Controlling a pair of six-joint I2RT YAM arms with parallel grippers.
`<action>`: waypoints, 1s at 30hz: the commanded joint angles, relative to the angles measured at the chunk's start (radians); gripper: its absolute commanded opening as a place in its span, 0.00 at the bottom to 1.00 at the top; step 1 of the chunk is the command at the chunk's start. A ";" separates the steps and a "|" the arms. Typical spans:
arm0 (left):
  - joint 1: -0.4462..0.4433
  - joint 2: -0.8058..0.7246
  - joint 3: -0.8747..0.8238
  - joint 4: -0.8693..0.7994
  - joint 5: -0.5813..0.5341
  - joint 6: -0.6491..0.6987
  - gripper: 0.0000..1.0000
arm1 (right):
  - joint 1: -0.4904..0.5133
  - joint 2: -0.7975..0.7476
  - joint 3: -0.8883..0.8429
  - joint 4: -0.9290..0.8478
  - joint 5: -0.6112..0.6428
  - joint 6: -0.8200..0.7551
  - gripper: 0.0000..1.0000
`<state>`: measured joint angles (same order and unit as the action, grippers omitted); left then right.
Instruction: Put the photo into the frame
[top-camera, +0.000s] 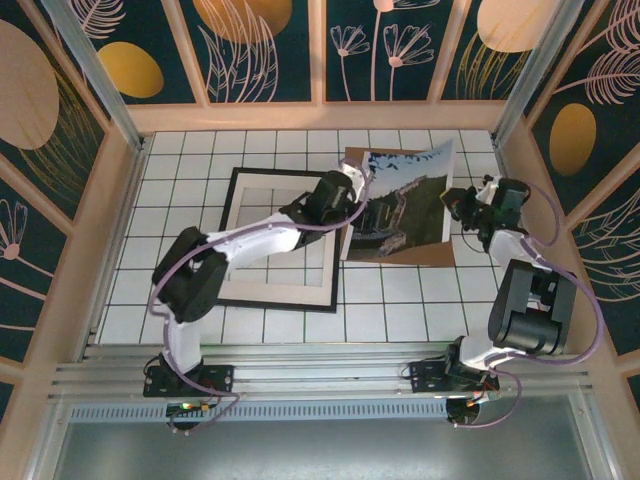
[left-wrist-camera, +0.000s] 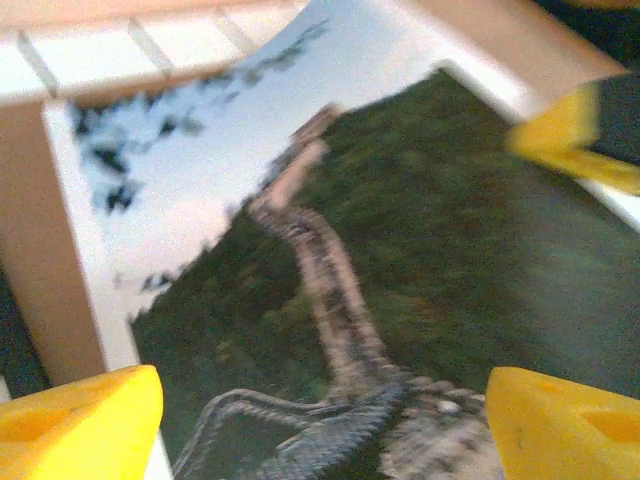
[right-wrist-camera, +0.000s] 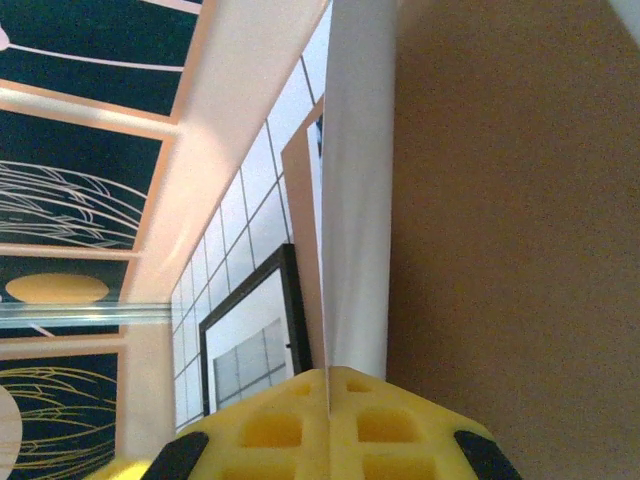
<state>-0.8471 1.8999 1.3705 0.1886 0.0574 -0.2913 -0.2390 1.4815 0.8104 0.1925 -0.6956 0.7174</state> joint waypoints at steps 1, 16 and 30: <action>-0.082 -0.064 -0.111 0.200 -0.028 0.206 0.84 | 0.033 -0.015 0.055 0.003 0.064 0.084 0.00; -0.212 0.083 0.032 0.145 -0.351 0.550 0.82 | 0.128 0.036 0.134 -0.021 0.097 0.193 0.00; -0.243 0.177 0.104 0.208 -0.417 0.630 0.61 | 0.138 0.052 0.106 0.022 0.094 0.245 0.00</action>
<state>-1.0767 2.0548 1.4471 0.3500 -0.3080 0.3096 -0.1097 1.5234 0.9142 0.1829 -0.6048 0.9401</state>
